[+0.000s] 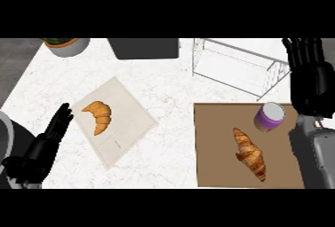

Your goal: Pick the can from the tray and place it in the tiered shelf

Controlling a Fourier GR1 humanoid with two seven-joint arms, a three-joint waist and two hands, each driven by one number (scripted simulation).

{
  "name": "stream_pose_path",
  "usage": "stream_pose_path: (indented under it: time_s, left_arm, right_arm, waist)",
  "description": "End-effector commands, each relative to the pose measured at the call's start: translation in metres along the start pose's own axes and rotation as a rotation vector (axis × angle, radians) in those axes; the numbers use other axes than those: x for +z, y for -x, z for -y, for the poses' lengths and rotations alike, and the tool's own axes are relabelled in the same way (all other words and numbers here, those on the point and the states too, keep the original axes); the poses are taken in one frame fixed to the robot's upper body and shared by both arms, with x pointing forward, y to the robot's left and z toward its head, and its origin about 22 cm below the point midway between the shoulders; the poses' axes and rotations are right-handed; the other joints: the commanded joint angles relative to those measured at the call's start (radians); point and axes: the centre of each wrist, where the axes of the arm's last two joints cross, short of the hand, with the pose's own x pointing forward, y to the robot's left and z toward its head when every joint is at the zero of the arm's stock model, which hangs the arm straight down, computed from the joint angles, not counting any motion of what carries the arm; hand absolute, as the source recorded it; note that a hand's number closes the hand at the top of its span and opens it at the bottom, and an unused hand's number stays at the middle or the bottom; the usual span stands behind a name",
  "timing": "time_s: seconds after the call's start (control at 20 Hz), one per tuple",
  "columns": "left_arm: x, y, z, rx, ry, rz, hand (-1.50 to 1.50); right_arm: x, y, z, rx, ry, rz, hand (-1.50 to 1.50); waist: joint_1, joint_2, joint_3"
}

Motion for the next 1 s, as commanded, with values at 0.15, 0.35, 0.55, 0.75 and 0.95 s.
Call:
stream_pose_path:
  time_s: [0.15, 0.35, 0.55, 0.75, 0.95]
  left_arm:
    - [0.005, 0.013, -0.001, 0.072, -0.108, -0.211, 0.00]
    - [0.016, 0.025, 0.004, 0.166, -0.134, -0.355, 0.00]
    - [-0.007, 0.012, 0.004, 0.222, -0.067, -0.428, 0.00]
    - [-0.036, 0.003, -0.001, 0.179, -0.085, -0.431, 0.00]
    - [-0.022, 0.013, 0.005, 0.197, -0.066, -0.447, 0.00]
  right_arm:
    - [0.003, -0.018, 0.104, 0.315, 0.069, -0.017, 1.50]
    - [0.044, 0.007, 0.188, 0.778, 0.218, -0.373, 1.50]
    - [0.069, 0.012, 0.238, 0.581, 0.259, -0.430, -1.50]
    - [0.079, -0.002, 0.249, 0.584, 0.055, -0.407, -1.50]
    - [0.076, -0.048, 0.247, 0.574, -0.132, -0.429, -1.50]
  waist:
    - [-0.039, 0.046, -0.029]
    - [-0.084, 0.071, -0.036]
    - [-0.018, 0.042, -0.029]
    - [-0.011, 0.040, -0.030]
    - [-0.018, 0.034, -0.032]
